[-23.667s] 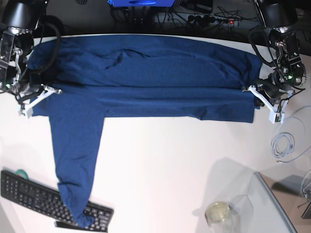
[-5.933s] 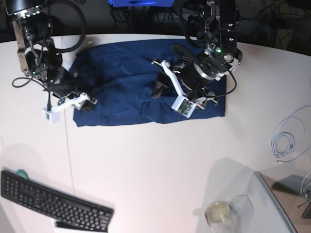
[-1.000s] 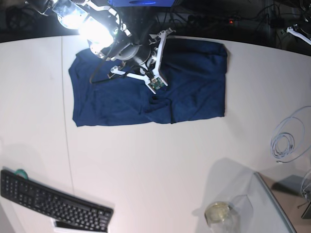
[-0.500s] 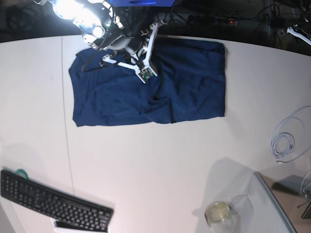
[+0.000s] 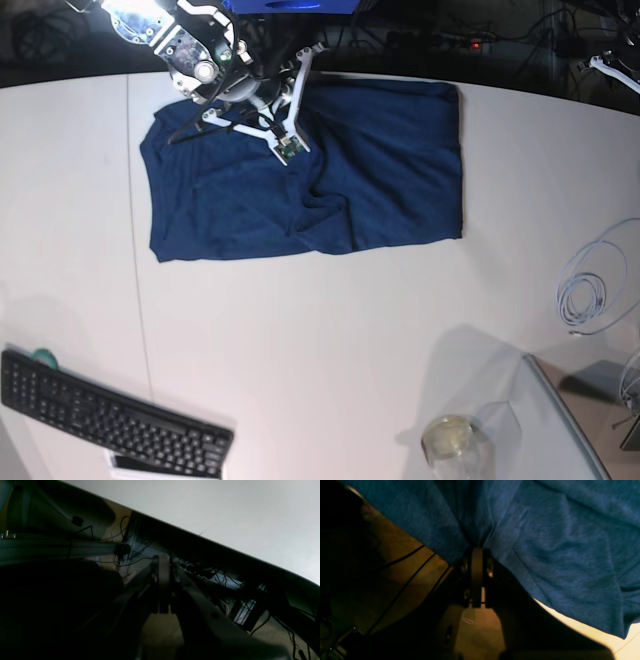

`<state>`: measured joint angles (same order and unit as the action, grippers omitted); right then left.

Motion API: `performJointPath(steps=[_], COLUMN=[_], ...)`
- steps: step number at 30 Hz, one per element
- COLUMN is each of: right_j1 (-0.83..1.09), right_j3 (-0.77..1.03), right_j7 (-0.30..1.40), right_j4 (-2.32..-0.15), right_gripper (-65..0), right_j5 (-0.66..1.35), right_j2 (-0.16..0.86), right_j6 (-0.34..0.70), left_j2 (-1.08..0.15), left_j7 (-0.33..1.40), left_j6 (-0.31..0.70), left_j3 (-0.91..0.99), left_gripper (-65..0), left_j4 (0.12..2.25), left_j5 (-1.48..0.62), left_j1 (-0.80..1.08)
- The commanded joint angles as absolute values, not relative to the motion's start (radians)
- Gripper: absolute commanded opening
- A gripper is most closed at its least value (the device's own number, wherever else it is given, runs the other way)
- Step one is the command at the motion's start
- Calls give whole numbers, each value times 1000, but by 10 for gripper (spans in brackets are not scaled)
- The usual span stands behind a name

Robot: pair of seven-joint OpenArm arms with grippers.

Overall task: Layout the t-shirt on the table in an organized manner, then fold the t-shirt properly
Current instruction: 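Sweep the right gripper across the folded shirt to smooth it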

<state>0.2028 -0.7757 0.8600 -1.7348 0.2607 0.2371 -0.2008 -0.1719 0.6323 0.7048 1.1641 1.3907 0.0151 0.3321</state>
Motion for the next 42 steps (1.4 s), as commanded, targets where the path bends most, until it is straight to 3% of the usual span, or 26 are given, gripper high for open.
performJointPath(steps=[1, 4, 5, 11, 17, 23, 42], right_j1=[199, 200, 200, 193, 15, -113, -191], right_j3=[-774, -774, -773, -733, -765, -769, -769], right_j7=[854, 854, 854, 846, 857, 855, 725], right_j4=[-1750, -1750, -1753, -1860, -1821, -1612, -1282], right_gripper=[-579, -389, -356, -435, -573, -369, -384], right_j5=[265, 265, 265, 265, 265, 259, 259], right_j2=[234, 232, 231, 229, 170, 70, -76], right_j6=[-202, -205, -216, -387, -326, -325, -325], left_j2=[-193, -193, -193, -193, -193, -193, -193], left_j7=[616, 616, 616, 616, 616, 616, 616], left_j6=[698, 698, 698, 698, 698, 698, 698], left_j3=[1168, 1168, 1168, 1170, 1170, 1170, 1170], left_gripper=[-650, -650, -650, -650, -650, -650, -650], left_j4=[1405, 1405, 1405, 1405, 1405, 1405, 1405], left_j5=[8, 8, 8, 8, 8, 8, 8], left_j1=[337, 337, 338, 344, 340, 343, 346])
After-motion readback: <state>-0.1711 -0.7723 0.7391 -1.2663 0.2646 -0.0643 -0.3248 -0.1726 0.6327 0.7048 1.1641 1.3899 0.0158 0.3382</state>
